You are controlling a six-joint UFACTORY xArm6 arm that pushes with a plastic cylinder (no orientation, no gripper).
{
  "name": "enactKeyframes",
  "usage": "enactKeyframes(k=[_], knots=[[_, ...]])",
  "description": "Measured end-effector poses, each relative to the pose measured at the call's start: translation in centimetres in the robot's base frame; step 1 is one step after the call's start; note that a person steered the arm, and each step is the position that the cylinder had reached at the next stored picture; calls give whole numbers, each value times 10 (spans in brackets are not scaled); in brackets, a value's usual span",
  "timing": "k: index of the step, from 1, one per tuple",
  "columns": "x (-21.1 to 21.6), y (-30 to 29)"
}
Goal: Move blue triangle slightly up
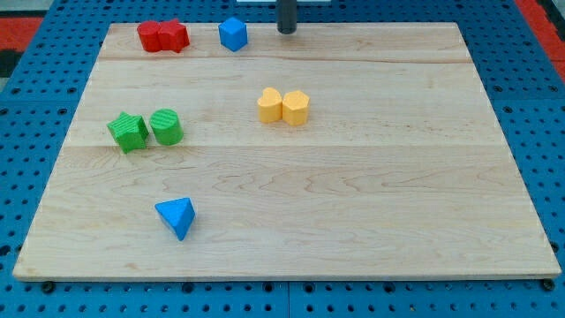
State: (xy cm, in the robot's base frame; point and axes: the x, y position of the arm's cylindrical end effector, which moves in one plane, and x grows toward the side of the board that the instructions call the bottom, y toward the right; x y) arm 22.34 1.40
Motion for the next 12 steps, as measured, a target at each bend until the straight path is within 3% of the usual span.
enactKeyframes(k=[1,2,3,4,5,6,7,9,10,11,12], knots=[[61,-9],[69,-76],[104,-58],[120,40],[194,77],[304,91],[375,64],[395,-34],[390,-121],[374,-151],[364,-140]])
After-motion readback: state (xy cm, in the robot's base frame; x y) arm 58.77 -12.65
